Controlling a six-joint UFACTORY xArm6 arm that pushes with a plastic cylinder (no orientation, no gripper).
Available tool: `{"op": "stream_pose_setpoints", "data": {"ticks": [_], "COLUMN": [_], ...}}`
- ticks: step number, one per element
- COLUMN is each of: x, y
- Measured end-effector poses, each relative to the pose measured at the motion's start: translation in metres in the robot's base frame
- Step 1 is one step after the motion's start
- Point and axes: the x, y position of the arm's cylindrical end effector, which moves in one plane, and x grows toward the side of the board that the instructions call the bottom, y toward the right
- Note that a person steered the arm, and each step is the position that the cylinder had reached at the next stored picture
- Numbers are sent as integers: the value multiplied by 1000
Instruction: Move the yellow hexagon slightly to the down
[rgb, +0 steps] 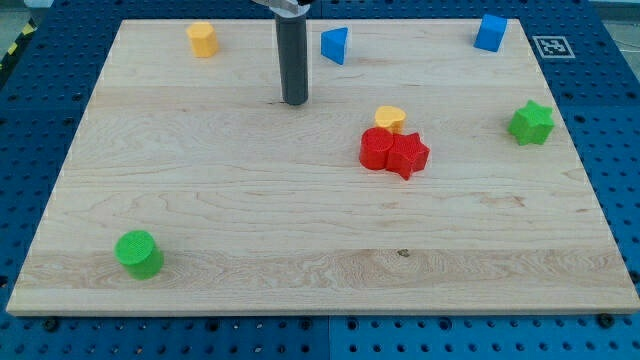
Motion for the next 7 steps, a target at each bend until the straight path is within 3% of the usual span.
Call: {"op": "stream_pose_setpoints", "data": {"ticks": [3, 4, 5, 7], "x": [5, 3, -31, -136], "y": [-57, -129, -201, -230]}}
